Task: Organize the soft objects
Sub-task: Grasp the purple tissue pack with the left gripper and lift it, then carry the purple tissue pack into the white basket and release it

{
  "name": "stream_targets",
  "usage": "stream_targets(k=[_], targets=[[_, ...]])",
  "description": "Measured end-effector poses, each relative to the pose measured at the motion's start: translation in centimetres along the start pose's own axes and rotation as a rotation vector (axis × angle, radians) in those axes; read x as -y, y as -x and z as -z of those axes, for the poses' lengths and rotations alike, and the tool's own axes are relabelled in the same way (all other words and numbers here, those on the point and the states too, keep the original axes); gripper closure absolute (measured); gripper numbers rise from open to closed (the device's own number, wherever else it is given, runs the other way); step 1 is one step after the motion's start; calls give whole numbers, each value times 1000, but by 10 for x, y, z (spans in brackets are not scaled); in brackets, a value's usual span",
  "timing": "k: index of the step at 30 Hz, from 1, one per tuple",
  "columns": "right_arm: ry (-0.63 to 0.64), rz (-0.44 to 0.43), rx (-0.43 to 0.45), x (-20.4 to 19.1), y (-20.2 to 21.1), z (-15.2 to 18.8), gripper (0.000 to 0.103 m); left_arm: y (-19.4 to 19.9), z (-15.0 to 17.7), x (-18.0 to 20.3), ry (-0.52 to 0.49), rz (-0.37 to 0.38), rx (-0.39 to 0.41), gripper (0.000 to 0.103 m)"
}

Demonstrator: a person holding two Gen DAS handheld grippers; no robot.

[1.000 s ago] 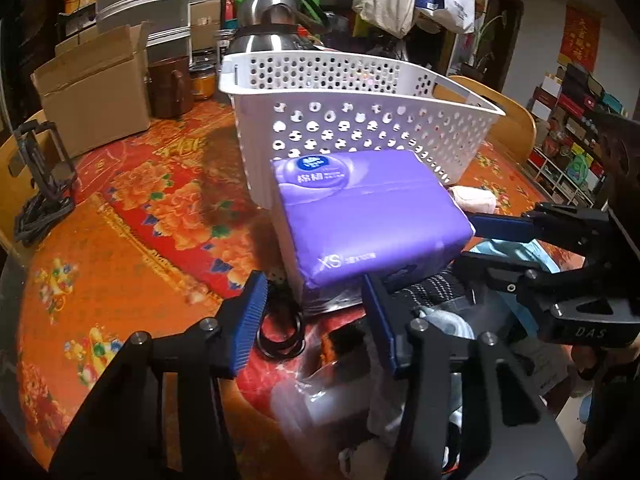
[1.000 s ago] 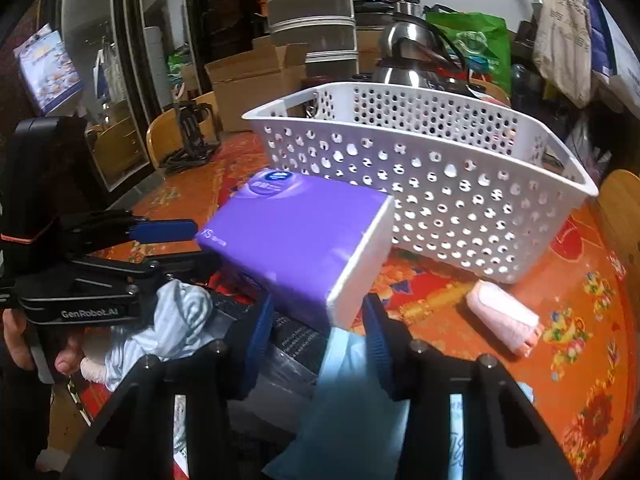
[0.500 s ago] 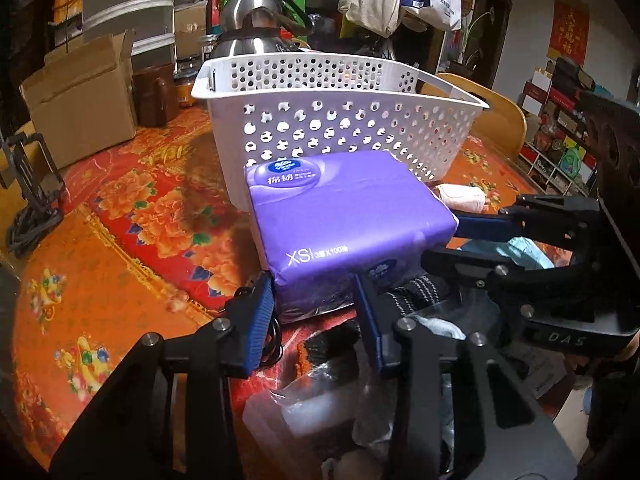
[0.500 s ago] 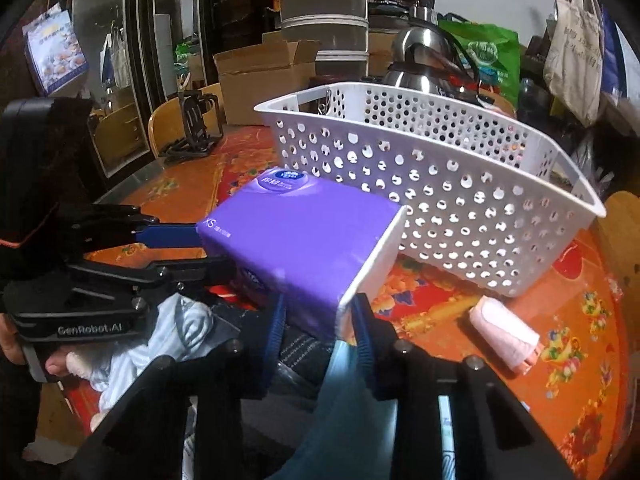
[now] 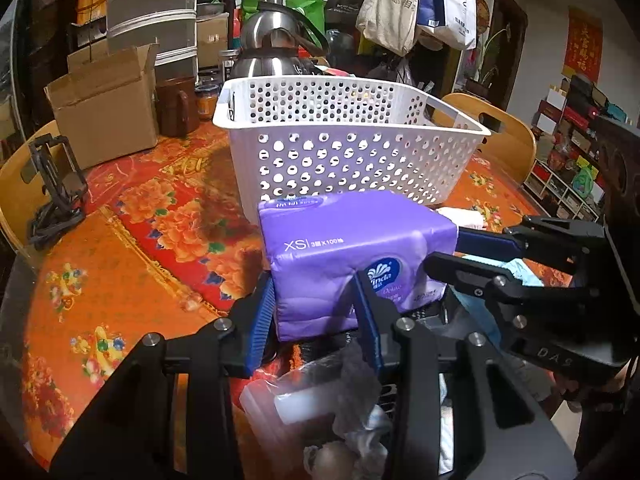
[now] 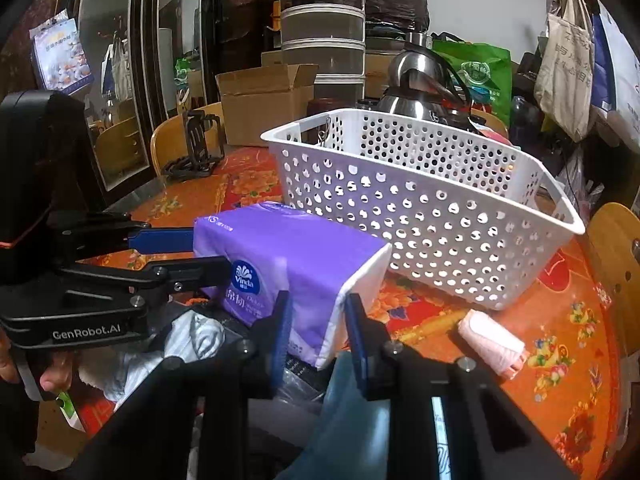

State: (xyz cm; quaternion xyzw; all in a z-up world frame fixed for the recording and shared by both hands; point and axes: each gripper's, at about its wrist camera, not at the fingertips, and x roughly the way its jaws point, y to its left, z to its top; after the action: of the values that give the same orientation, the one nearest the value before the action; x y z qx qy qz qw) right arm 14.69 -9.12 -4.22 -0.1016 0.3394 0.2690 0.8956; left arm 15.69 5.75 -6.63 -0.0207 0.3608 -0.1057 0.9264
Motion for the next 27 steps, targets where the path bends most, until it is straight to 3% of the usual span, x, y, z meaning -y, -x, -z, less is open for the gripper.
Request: stream_targets(k=[10, 16, 27], targets=[[20, 26, 90, -9, 39, -15, 77, 40, -12, 14, -18, -25, 65, 66], [18, 40, 140, -4, 69, -36, 77, 70, -37, 25, -26, -20, 119, 66], [-4, 72, 153, 48, 81, -103, 78, 71, -130, 46, -45, 4, 151, 66]])
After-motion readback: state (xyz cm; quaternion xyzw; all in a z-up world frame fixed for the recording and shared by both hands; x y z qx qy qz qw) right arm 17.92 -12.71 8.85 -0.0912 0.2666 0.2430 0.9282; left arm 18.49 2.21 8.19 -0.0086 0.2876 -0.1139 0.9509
